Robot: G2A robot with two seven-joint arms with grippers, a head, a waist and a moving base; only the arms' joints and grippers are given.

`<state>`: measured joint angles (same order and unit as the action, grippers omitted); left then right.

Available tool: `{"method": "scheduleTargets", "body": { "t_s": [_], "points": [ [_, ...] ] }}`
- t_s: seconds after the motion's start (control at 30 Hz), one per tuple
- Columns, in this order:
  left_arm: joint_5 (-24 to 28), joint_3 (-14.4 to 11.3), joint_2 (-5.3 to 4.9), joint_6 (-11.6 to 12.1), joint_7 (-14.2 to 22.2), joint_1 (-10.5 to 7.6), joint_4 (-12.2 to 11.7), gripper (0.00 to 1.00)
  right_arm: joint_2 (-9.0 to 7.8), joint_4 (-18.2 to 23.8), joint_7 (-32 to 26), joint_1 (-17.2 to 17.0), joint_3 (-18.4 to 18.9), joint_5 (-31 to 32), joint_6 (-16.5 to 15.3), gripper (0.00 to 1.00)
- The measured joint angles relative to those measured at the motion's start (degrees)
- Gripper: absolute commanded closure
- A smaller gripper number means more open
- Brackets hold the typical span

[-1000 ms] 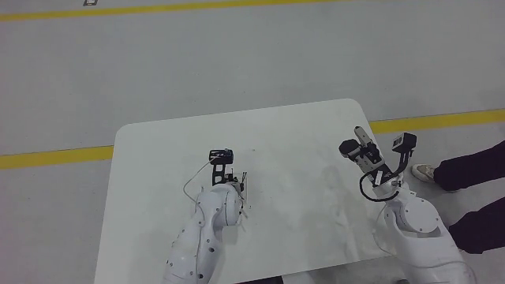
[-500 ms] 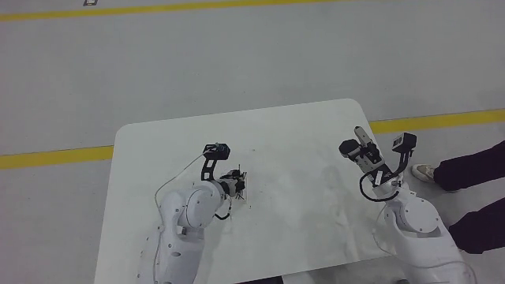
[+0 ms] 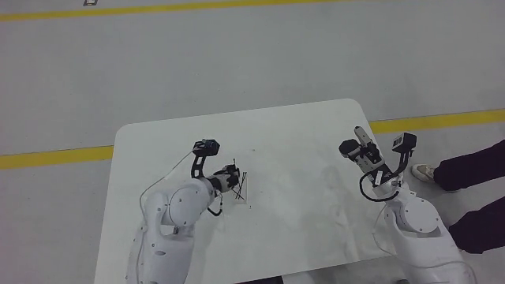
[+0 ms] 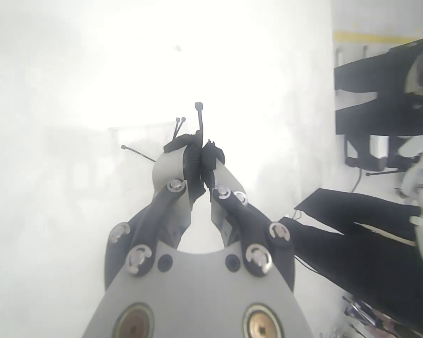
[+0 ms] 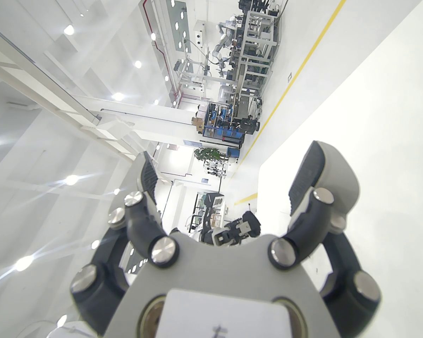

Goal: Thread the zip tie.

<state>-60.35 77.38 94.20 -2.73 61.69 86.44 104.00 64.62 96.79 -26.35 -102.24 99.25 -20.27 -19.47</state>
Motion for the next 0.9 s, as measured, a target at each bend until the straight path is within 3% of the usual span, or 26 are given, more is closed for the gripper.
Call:
{"method": "scheduleTargets", "body": {
  "t_s": [0.2,0.33,0.43,0.77,0.9],
  "points": [
    [12.17,6.63,-1.41,5.47,3.49,0.44,1.03,1.0,0.0,0.0,0.0,0.0,0.0,0.0,0.0,0.0],
    [20.17,10.38,-2.4,8.34,5.88,0.3,-0.3,1.0,0.0,0.0,0.0,0.0,0.0,0.0,0.0,0.0],
    [25.42,11.78,-2.98,9.82,7.67,-0.08,-1.63,1.0,0.0,0.0,0.0,0.0,0.0,0.0,0.0,0.0],
    [25.76,11.87,-3.03,9.79,7.51,-0.07,-1.82,1.0,0.0,0.0,0.0,0.0,0.0,0.0,0.0,0.0],
    [32.99,13.78,-3.6,9.99,6.87,0.38,-2.66,1.0,0.0,0.0,0.0,0.0,0.0,0.0,0.0,0.0]
  ]
}}
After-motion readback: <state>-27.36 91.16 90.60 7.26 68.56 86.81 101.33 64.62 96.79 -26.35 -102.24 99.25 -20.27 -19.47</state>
